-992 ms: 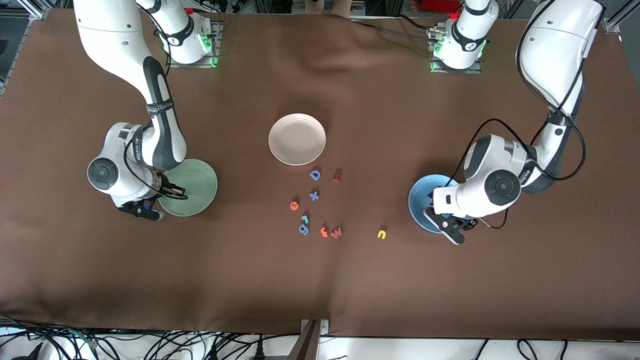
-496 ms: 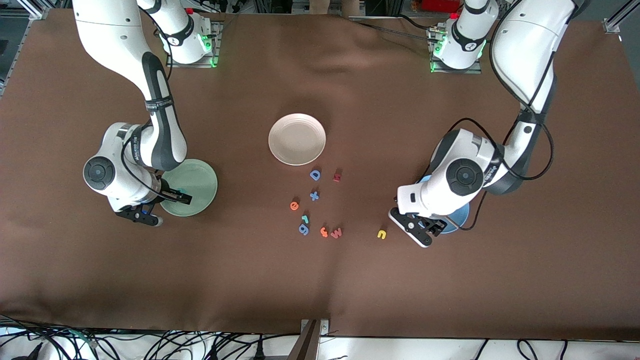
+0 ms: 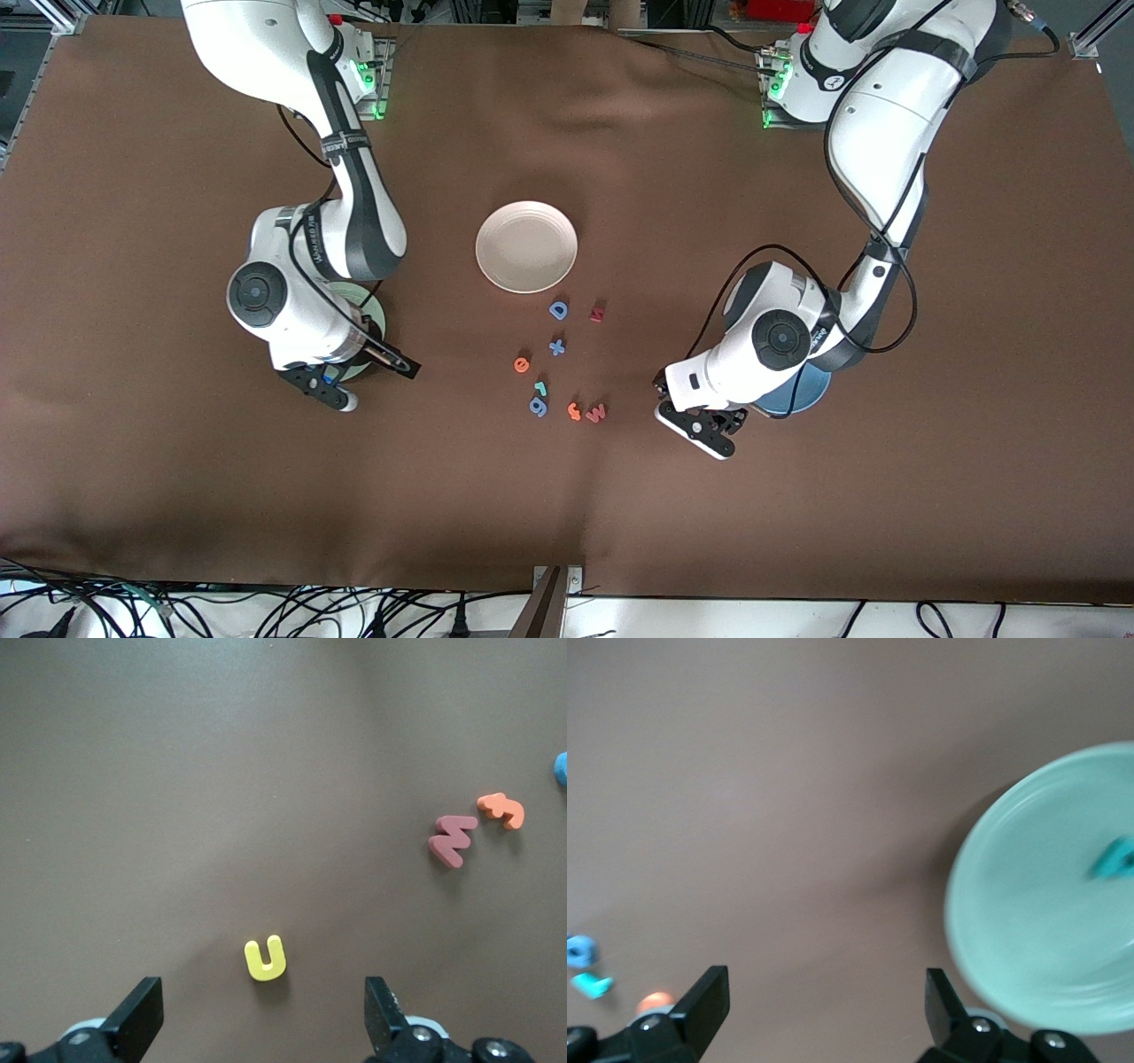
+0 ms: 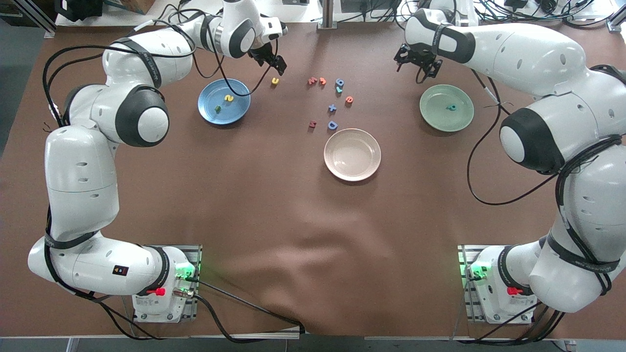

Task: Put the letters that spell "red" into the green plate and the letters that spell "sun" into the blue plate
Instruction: 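Drop the cyan p onto the green plate with the right gripper, then grasp the yellow u with the left gripper while the right gripper returns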

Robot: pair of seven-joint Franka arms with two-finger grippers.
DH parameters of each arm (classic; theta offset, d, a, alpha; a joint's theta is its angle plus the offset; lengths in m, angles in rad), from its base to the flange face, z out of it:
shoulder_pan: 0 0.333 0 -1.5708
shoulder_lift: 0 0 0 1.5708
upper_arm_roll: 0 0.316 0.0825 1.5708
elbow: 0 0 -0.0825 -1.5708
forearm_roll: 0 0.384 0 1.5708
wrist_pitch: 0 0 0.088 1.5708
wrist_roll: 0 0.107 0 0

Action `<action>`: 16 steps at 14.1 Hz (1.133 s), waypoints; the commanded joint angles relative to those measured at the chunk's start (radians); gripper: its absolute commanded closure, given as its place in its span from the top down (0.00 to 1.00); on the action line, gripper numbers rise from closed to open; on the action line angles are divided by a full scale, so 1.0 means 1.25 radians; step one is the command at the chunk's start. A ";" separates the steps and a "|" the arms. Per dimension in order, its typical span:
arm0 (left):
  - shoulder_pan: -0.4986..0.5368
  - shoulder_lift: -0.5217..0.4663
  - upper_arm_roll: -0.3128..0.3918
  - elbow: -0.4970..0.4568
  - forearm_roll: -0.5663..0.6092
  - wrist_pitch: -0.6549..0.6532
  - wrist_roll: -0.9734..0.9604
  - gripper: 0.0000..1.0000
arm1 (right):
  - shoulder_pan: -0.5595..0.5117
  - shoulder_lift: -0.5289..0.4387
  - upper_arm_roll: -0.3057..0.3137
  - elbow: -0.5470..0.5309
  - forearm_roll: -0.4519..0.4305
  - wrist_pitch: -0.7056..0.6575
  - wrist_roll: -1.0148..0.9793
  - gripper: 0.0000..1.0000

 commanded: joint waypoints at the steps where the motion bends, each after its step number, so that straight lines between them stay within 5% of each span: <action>1: -0.015 0.052 0.010 0.039 -0.017 0.043 -0.053 1.00 | -0.008 0.075 0.042 0.102 0.029 -0.004 0.093 0.97; 7: -0.033 0.055 0.024 0.026 -0.007 0.043 -0.129 1.00 | 0.006 0.187 0.143 0.169 0.025 0.150 0.281 0.96; 14: -0.098 0.063 0.112 0.026 -0.008 0.037 -0.129 1.00 | 0.062 0.223 0.142 0.163 -0.003 0.192 0.307 0.92; 16: -0.096 0.060 0.112 0.026 -0.003 0.038 -0.125 0.90 | 0.062 0.228 0.143 0.163 -0.035 0.194 0.313 0.88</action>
